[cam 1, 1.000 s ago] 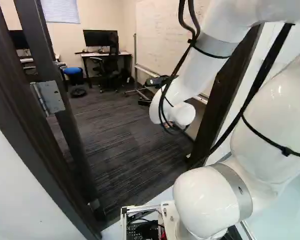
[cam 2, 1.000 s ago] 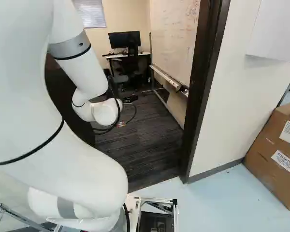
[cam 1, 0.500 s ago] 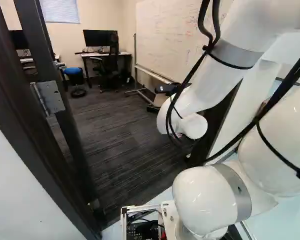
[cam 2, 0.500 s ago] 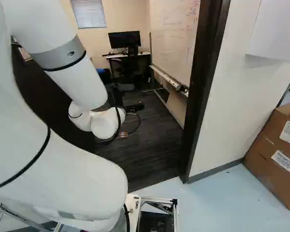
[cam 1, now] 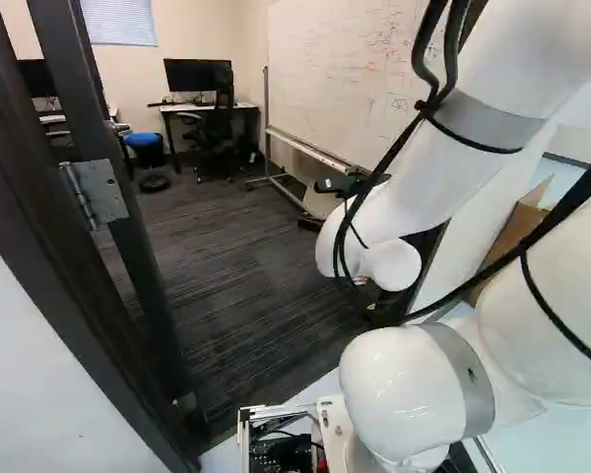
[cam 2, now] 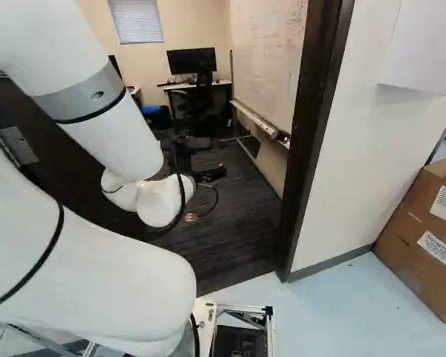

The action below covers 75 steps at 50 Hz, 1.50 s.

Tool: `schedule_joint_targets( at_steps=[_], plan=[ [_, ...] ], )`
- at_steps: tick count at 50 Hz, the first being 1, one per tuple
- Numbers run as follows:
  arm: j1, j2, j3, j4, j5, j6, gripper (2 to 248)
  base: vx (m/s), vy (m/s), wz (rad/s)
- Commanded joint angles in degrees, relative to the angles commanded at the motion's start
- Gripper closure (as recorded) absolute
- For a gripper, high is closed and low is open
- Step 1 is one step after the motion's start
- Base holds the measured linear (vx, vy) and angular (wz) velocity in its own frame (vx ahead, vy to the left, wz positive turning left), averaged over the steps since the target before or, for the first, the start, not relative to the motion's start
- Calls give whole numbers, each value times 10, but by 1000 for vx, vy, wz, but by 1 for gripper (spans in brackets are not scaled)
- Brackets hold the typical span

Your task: Open the door and move inside

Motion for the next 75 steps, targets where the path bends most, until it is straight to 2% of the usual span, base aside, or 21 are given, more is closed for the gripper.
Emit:
schedule_joint_targets(
  at_steps=[52, 75],
  plan=[
    [-2, 3, 3, 1, 0, 0, 3, 0, 0, 0],
    [-2, 3, 3, 1, 0, 0, 3, 88, 3, -8]
  ],
)
